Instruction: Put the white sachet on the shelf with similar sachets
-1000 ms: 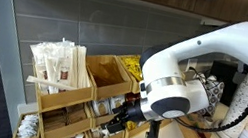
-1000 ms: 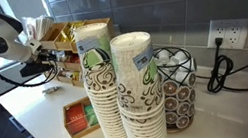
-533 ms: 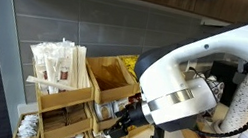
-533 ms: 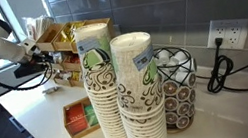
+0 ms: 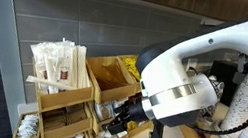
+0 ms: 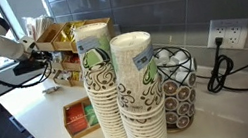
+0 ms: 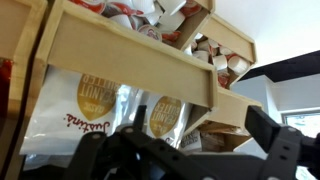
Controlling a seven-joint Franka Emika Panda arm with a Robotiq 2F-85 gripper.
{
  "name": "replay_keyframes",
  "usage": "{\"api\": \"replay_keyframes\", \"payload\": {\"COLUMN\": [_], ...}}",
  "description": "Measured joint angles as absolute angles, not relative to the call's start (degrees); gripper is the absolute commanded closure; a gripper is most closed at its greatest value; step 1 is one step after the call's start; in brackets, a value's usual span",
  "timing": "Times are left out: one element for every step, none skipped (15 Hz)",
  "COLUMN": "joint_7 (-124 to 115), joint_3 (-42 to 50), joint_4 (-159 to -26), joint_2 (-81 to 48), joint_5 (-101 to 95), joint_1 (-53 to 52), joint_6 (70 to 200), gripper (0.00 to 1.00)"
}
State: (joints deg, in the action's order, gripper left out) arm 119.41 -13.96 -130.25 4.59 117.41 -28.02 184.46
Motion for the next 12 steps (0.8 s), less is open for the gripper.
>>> {"api": "replay_keyframes", "payload": {"joint_7": [119.4, 119.1, 118.5, 117.6, 116.3, 114.9, 113.6, 112.4, 111.3, 110.1, 108.5, 105.4], "joint_3": [-14.0, -14.0, -14.0, -14.0, -14.0, -14.0, -14.0, -14.0, -14.0, -13.9, -13.8, -14.7], "joint_4": [-130.5, -131.0, -131.8, -132.8, -133.9, -135.1, -136.3, -137.2, -138.1, -139.0, -139.9, -141.2], "joint_2": [5.2, 5.7, 6.1, 6.3, 6.5, 6.5, 6.5, 6.6, 6.8, 6.9, 7.1, 7.1], "joint_5": [117.4, 117.4, 117.4, 117.4, 117.4, 117.4, 117.4, 117.4, 117.4, 117.4, 117.4, 116.0], "joint_1": [-28.2, -28.4, -28.9, -29.4, -30.1, -30.9, -31.6, -32.3, -32.9, -33.6, -34.3, -34.0], "joint_6": [184.4, 184.5, 184.5, 184.5, 184.5, 184.6, 184.8, 185.1, 185.4, 185.6, 185.8, 185.9], "gripper": [0.00, 0.00, 0.00, 0.00, 0.00, 0.00, 0.00, 0.00, 0.00, 0.00, 0.00, 0.00]}}
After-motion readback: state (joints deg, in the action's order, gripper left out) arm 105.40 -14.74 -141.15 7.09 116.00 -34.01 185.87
